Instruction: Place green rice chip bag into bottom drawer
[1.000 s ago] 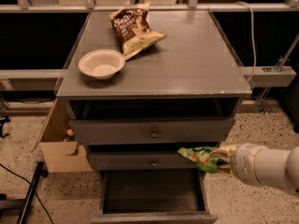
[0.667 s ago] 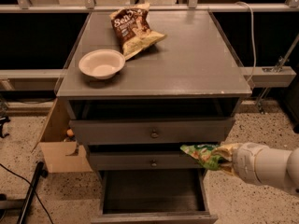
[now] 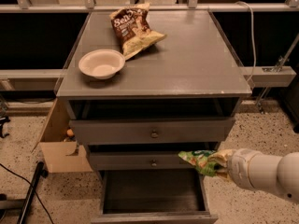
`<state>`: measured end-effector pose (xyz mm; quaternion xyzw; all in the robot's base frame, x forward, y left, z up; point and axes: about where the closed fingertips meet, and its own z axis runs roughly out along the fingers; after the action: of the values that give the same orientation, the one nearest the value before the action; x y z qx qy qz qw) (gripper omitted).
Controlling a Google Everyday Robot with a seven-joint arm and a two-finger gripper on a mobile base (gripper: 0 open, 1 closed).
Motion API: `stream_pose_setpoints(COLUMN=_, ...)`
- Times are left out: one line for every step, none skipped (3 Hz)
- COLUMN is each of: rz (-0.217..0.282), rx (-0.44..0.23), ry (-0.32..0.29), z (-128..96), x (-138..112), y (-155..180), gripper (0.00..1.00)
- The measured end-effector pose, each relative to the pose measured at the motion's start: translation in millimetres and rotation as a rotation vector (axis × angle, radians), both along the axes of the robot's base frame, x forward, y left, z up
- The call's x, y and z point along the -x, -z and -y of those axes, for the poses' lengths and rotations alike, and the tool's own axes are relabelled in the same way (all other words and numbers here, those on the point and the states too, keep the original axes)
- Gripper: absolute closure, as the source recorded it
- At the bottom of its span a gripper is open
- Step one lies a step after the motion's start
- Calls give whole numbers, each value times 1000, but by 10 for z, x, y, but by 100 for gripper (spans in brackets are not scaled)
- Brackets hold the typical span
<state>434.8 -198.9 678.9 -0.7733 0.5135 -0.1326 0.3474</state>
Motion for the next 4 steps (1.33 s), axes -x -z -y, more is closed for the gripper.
stream_pose_setpoints(rz=-34, rx=20, ry=7, z=22, x=83, y=562, gripper=100)
stream_pose_setpoints(rz=-56, rx=23, ry=14, z=25, x=112, y=900, gripper=100)
stream_pose_setpoints(rz=-59, rx=-23, ry=6, z=-13, x=88, y=1541, gripper=100)
stream_pose_setpoints(rz=-93, rx=-74, ry=-4, z=-113, x=124, y=2165, gripper=100)
